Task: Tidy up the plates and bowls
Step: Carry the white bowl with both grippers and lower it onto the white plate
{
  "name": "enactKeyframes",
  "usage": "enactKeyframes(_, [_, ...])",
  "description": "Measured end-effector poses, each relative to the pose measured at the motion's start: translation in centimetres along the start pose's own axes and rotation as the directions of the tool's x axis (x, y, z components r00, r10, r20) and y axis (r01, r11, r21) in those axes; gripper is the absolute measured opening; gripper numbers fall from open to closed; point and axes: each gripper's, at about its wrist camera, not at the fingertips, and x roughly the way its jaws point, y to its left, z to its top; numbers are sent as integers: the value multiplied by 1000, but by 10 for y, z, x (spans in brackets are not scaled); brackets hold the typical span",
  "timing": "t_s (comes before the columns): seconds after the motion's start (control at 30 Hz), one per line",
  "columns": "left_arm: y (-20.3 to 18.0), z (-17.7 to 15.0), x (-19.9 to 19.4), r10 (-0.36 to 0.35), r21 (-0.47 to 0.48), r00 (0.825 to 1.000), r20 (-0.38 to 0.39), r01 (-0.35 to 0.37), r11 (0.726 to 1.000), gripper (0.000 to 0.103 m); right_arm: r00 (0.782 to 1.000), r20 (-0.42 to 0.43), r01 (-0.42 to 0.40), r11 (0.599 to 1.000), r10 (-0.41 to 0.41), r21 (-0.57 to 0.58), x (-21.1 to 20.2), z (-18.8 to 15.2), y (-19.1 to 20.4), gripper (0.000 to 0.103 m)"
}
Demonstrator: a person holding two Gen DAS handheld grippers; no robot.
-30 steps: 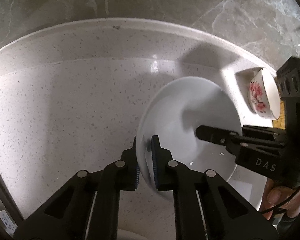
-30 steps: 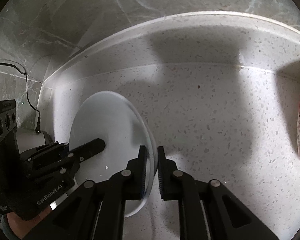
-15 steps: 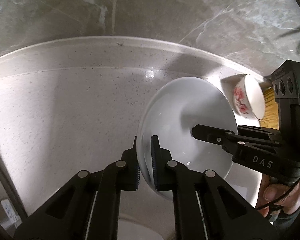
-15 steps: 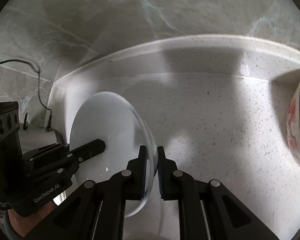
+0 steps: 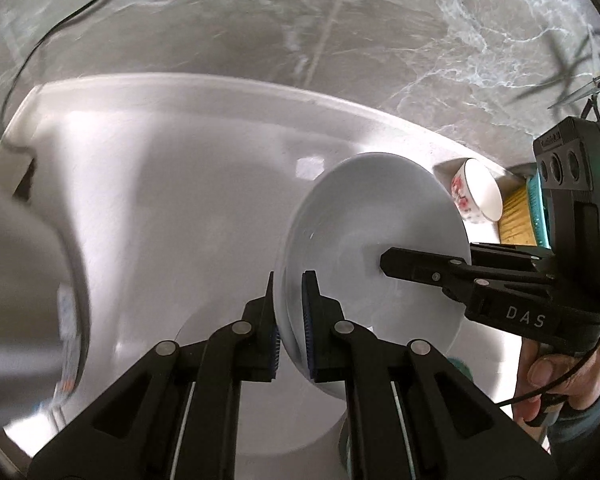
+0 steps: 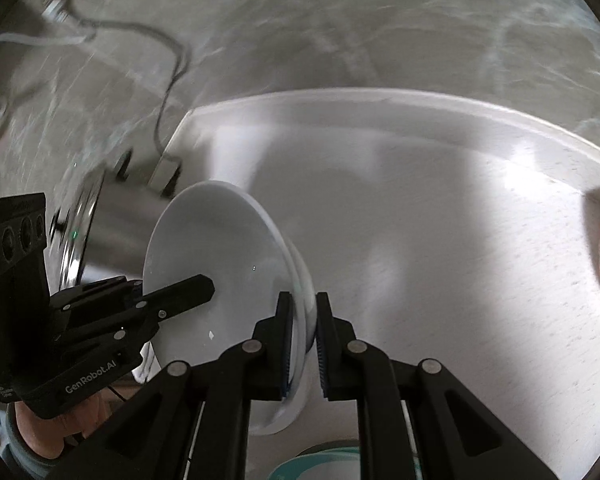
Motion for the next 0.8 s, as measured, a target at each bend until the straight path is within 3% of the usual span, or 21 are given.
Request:
enactKeyframes(0.4, [54, -87, 6, -13, -130, 998, -61, 5, 991, 8, 992, -126, 8, 998, -16, -63, 56, -31, 40, 13])
enactKeyframes(0.8, [75, -112, 48, -10, -152, 994, -112, -7, 988, 8, 977, -196, 71, 995, -83, -70, 91, -47, 32, 13])
